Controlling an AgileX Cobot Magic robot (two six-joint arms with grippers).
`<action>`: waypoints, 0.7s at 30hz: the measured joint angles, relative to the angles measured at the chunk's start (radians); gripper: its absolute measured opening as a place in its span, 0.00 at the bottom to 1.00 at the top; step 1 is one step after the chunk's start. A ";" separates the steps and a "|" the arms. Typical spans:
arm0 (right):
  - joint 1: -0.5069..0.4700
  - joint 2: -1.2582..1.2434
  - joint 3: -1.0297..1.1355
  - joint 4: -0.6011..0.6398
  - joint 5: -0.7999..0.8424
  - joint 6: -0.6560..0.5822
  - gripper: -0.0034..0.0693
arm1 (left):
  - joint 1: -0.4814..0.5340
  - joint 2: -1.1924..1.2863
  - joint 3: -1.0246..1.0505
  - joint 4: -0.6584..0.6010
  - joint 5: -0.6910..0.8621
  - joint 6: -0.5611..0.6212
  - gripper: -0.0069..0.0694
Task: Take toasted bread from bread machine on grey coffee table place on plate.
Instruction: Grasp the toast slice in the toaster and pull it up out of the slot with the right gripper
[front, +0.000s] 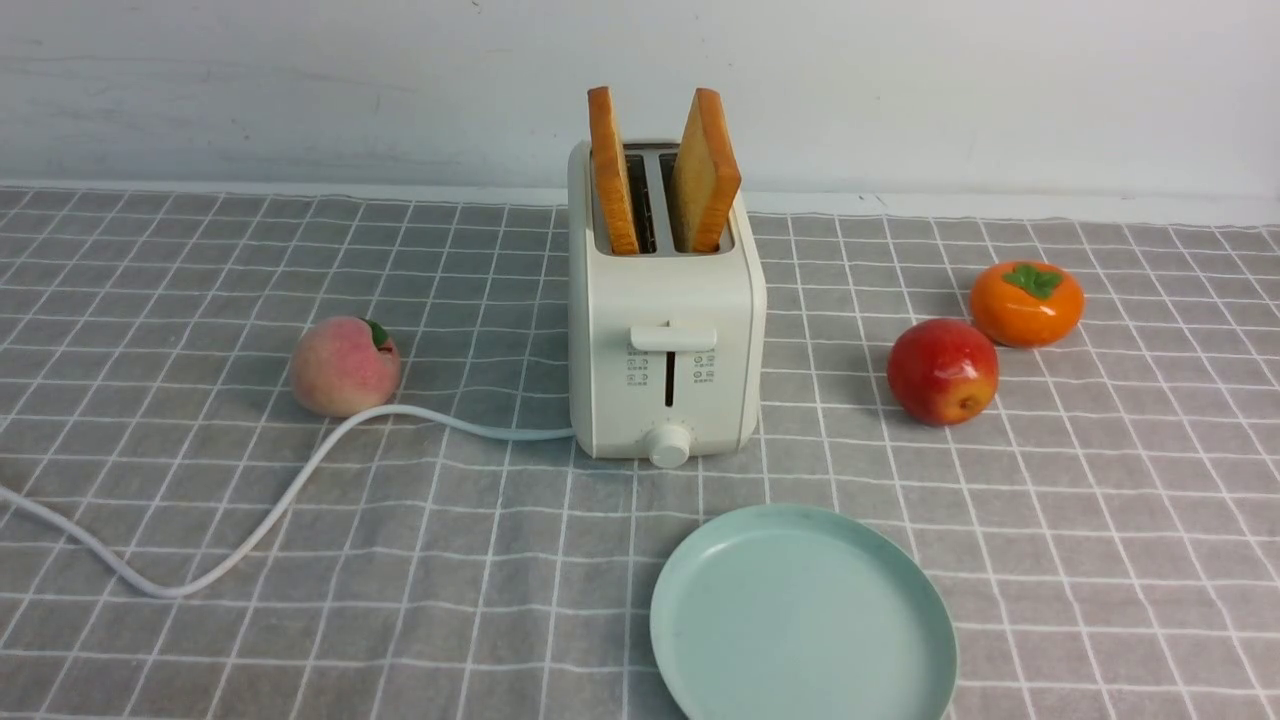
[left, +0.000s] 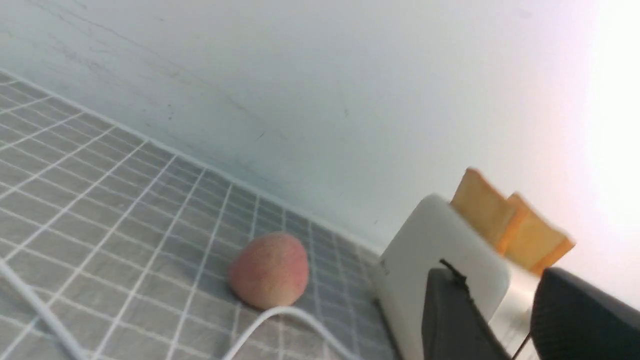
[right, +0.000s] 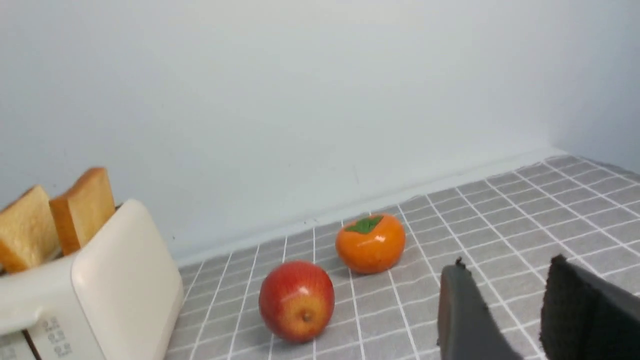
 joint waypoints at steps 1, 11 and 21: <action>0.000 0.000 -0.001 0.000 0.000 0.000 0.38 | 0.000 0.000 0.000 -0.001 -0.007 -0.003 0.40; 0.000 0.198 -0.329 0.034 0.103 0.000 0.38 | 0.000 0.115 -0.160 -0.022 -0.145 -0.068 0.40; 0.000 0.703 -0.825 0.021 0.453 -0.009 0.38 | 0.000 0.573 -0.700 0.015 0.380 -0.057 0.40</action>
